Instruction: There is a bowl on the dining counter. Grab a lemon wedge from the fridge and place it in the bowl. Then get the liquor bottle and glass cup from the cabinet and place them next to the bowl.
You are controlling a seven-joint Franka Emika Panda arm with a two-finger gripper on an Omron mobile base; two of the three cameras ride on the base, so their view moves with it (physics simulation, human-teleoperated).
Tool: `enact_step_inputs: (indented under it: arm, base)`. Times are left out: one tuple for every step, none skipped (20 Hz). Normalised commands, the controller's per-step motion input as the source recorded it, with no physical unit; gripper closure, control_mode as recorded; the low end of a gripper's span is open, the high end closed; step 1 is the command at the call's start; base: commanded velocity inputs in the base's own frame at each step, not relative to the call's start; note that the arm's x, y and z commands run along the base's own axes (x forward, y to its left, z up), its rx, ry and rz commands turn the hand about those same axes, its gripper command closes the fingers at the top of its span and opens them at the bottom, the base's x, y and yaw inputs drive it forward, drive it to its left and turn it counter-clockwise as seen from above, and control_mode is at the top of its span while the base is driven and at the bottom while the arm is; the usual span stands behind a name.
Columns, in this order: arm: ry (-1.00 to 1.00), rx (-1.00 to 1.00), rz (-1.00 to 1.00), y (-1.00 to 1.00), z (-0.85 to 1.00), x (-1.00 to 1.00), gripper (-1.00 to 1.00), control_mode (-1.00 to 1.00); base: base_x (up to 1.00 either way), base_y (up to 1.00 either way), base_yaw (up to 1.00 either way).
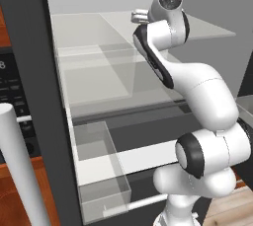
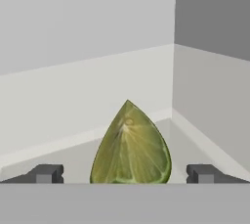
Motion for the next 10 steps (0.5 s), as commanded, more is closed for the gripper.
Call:
enact_step_inputs:
  arm:
    - [0.00, 0.00, 0.00, 0.00, -0.11, 0.02, -1.00, -1.00]
    - [0.00, 0.00, 0.00, 0.00, -0.05, 0.03, -1.00, -1.00]
    - [0.00, 0.00, 0.00, 0.00, -0.04, 0.01, -1.00, -1.00]
    - [0.00, 0.00, 0.00, 0.00, -0.05, 0.00, -1.00, -1.00]
    - [0.00, 0.00, 0.00, 0.00, -0.04, 0.00, -1.00, -1.00]
    - [0.00, 0.00, 0.00, 0.00, -0.03, 0.00, -1.00, -1.00]
    - [0.00, 0.00, 0.00, 0.00, -0.03, 0.01, -1.00, -1.00]
    - [0.00, 0.00, 0.00, 0.00, -0.03, 0.01, -1.00, -1.00]
    - [0.00, 0.00, 0.00, 0.00, -0.03, 0.01, -1.00, -1.00]
    - [0.00, 0.00, 0.00, 0.00, -0.02, 0.02, -1.00, -1.00]
  base:
    - [0.00, 0.00, 0.00]
    - [0.00, 0.00, 0.00]
    - [0.00, 0.00, 0.00]
    - [0.00, 0.00, 0.00]
    - [0.00, 0.00, 0.00]
    - [0.00, 0.00, 0.00]
    - [0.00, 0.00, 0.00]
    - [0.00, 0.00, 0.00]
    - [0.00, 0.00, 0.00]
    - [0.00, 0.00, 0.00]
